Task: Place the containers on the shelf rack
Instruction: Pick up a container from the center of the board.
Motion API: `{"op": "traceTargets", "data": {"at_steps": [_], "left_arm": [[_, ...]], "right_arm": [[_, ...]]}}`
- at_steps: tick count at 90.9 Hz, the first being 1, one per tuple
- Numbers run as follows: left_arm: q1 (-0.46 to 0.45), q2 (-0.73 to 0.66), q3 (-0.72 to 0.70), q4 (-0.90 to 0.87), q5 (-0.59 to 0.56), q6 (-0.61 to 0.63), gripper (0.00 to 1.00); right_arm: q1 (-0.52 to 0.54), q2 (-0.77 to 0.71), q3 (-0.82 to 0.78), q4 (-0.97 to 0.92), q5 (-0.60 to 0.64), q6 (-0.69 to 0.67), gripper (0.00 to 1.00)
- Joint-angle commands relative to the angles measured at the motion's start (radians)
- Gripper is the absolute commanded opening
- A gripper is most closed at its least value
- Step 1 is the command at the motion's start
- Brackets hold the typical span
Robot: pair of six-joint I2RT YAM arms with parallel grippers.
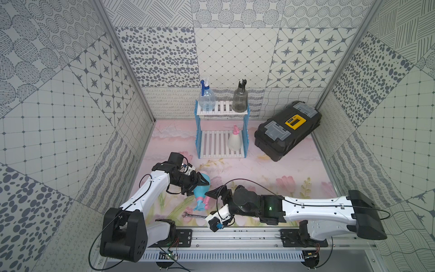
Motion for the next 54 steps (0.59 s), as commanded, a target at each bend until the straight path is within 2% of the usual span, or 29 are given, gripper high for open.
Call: {"op": "traceTargets", "data": {"at_steps": [1,16,54], "left_arm": [[-0.025,0.045,0.030,-0.044,0.019,0.019,0.62],[-0.042,0.075,0.042,-0.038,-0.010,-0.002,0.63],[-0.134,0.152,0.067,0.009,-0.053,-0.055,0.60]], "right_arm": [[0.013,0.031,0.047,-0.047,0.087,-0.092,0.82],[0.020,0.071,0.063,-0.054,0.117,-0.146,0.68],[0.028,0.091,0.082,-0.079,0.097,-0.148,0.45]]}}
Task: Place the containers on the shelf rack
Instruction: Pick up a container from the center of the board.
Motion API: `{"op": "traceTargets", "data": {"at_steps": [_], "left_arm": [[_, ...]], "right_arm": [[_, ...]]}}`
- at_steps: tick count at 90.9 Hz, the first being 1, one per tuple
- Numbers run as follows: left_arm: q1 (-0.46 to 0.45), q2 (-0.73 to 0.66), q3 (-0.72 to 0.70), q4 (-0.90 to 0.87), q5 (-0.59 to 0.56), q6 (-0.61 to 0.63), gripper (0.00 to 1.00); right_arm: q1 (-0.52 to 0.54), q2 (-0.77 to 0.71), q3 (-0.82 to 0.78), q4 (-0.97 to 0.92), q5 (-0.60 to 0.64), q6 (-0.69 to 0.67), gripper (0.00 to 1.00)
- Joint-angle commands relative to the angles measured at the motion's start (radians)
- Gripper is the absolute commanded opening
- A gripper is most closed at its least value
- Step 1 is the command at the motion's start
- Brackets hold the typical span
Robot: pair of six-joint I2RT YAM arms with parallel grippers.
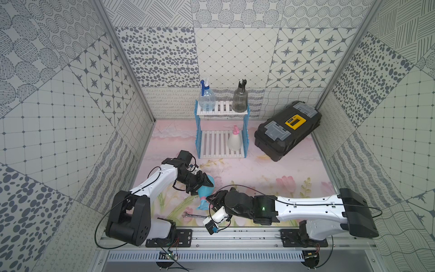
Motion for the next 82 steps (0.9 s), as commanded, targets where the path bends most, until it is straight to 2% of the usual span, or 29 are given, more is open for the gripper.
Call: {"op": "traceTargets", "data": {"at_steps": [1,19,46,55,60,63,70,82], "left_arm": [[-0.028,0.024,0.018,0.004,-0.011,-0.026,0.60],[-0.056,0.042,0.032,0.026,-0.006,-0.052,0.60],[-0.078,0.066,0.020,0.070,0.022,-0.080,0.59],[-0.079,0.067,0.023,0.076,0.033,-0.083,0.60],[-0.079,0.068,0.025,0.078,0.037,-0.083,0.61],[-0.079,0.070,0.024,0.082,0.042,-0.083,0.62],[-0.079,0.072,0.022,0.090,0.059,-0.089,0.69],[-0.079,0.064,0.021,0.096,0.069,-0.087,0.92]], "right_arm": [[0.007,0.014,0.029,0.008,0.001,0.002,0.45],[0.006,0.027,0.044,-0.016,-0.008,0.013,0.39],[0.009,0.029,0.056,-0.057,-0.010,0.021,0.25],[0.010,0.029,0.060,-0.069,-0.002,0.026,0.16],[0.010,0.030,0.060,-0.070,0.003,0.025,0.05],[0.009,0.030,0.060,-0.071,0.003,0.027,0.00],[0.009,0.031,0.060,-0.070,0.002,0.032,0.00],[0.008,0.027,0.056,-0.065,0.015,0.044,0.00]]}}
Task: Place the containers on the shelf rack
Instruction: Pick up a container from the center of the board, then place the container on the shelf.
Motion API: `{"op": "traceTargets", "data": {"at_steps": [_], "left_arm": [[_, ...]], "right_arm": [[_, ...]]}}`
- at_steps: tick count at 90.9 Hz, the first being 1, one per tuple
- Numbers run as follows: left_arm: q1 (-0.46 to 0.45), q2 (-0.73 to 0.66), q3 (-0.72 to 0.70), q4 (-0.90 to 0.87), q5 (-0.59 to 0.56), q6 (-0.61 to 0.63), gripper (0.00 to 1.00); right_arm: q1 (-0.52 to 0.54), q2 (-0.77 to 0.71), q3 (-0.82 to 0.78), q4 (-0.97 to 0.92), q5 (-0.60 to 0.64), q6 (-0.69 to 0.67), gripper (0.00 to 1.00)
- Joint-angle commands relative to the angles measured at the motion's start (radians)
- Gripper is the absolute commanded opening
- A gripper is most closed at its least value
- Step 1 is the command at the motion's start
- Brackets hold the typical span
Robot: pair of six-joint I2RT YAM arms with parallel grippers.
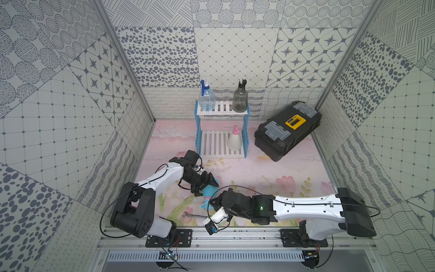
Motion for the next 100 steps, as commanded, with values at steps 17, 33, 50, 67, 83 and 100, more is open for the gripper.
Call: {"op": "traceTargets", "data": {"at_steps": [17,33,50,67,83,100], "left_arm": [[-0.004,-0.031,0.017,0.009,0.067,0.030,0.99],[-0.004,-0.064,0.040,-0.031,0.114,0.076,0.99],[-0.004,-0.150,0.112,-0.153,0.043,0.152,0.99],[0.000,-0.208,0.157,-0.222,-0.036,0.235,0.99],[0.009,-0.299,0.199,-0.217,-0.182,0.330,0.99],[0.013,-0.507,0.123,0.000,-0.379,0.315,0.99]], "right_arm": [[0.002,-0.005,0.017,0.038,0.042,0.052,0.00],[0.000,-0.023,0.006,0.036,0.083,0.072,0.00],[-0.017,-0.074,-0.027,0.021,0.153,0.085,0.00],[-0.039,-0.130,-0.039,-0.001,0.241,0.140,0.00],[-0.055,-0.189,-0.036,-0.006,0.274,0.229,0.00],[-0.106,-0.286,-0.022,0.000,0.179,0.406,0.00]]}}
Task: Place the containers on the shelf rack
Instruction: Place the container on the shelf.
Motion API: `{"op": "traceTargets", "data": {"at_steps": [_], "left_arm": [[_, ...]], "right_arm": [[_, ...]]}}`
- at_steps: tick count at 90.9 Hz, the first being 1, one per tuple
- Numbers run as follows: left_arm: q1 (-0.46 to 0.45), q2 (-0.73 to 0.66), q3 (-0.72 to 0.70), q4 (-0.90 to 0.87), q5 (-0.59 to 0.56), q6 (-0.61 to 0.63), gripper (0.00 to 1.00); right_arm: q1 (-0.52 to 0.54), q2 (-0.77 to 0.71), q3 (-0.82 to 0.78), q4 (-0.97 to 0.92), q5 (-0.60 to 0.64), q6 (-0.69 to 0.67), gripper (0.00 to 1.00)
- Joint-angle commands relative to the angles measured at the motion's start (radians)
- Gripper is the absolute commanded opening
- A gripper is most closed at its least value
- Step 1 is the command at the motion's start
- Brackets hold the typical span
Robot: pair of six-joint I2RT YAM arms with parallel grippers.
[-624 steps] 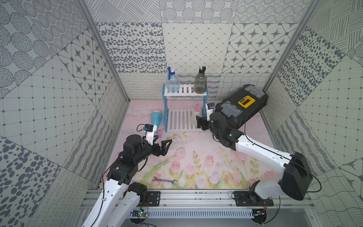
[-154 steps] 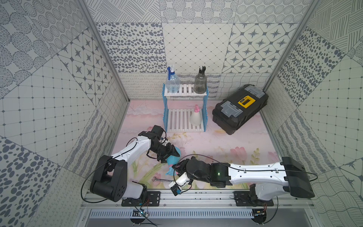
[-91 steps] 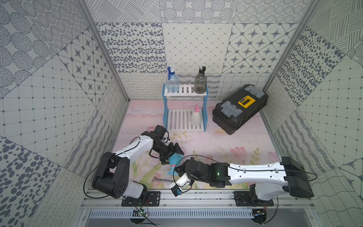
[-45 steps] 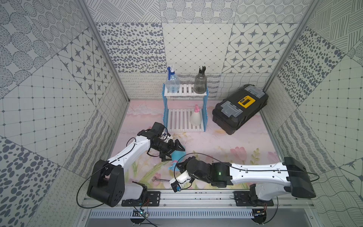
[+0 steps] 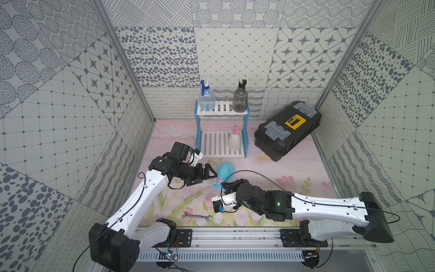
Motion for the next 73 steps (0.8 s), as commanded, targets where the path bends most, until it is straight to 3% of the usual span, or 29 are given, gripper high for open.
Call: {"op": "traceTargets", "data": {"at_steps": [1,17,39,59,73], "left_arm": [[0.007,-0.173,-0.053,0.151,-0.243,0.077,0.99],[0.007,-0.366,-0.188,0.353,-0.418,0.073,0.99],[0.007,-0.528,-0.279,0.438,-0.563,0.162,0.99],[0.007,-0.655,-0.362,0.556,-0.519,0.242,0.99],[0.007,-0.671,-0.369,0.554,-0.482,0.274,0.99]], "right_arm": [[-0.040,-0.074,0.014,0.040,-0.061,0.160,0.00],[-0.111,-0.102,0.061,0.092,-0.132,0.355,0.00],[-0.189,-0.028,0.154,0.145,-0.142,0.673,0.00],[-0.199,0.154,0.302,0.173,0.046,0.886,0.00],[-0.264,0.293,0.441,0.117,0.060,1.033,0.00]]}}
